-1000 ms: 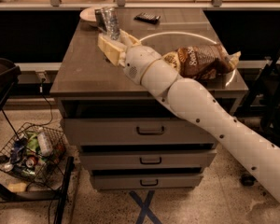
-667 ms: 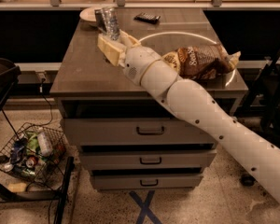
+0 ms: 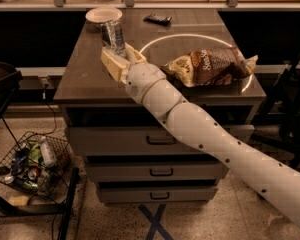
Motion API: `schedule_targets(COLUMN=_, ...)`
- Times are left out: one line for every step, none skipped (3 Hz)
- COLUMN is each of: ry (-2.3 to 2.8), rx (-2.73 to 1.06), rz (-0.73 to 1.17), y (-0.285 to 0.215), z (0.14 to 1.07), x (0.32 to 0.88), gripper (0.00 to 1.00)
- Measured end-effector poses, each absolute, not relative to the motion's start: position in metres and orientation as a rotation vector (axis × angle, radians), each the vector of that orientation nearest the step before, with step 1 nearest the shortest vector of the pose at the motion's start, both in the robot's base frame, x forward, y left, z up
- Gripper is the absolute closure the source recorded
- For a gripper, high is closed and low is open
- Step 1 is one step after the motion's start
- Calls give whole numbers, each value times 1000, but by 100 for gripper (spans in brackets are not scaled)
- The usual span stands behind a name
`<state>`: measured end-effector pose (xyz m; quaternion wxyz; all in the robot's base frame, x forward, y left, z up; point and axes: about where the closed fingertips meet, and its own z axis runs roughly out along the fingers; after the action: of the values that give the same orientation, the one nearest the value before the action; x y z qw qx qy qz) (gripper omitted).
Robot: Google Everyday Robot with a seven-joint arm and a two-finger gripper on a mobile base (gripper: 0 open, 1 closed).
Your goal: Place redbull can upright
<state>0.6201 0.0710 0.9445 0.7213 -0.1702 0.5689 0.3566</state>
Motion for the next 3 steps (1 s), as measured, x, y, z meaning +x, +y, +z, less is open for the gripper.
schedule_targets(ry=1240, rx=-384, rz=772, y=77, z=939, x=617, gripper=100)
schedule_targets(ry=1225, rx=-385, rz=773, y=83, z=925, x=615, gripper=100)
schedule_targets(ry=1232, rx=-385, rz=768, y=84, z=912, x=612, gripper=100)
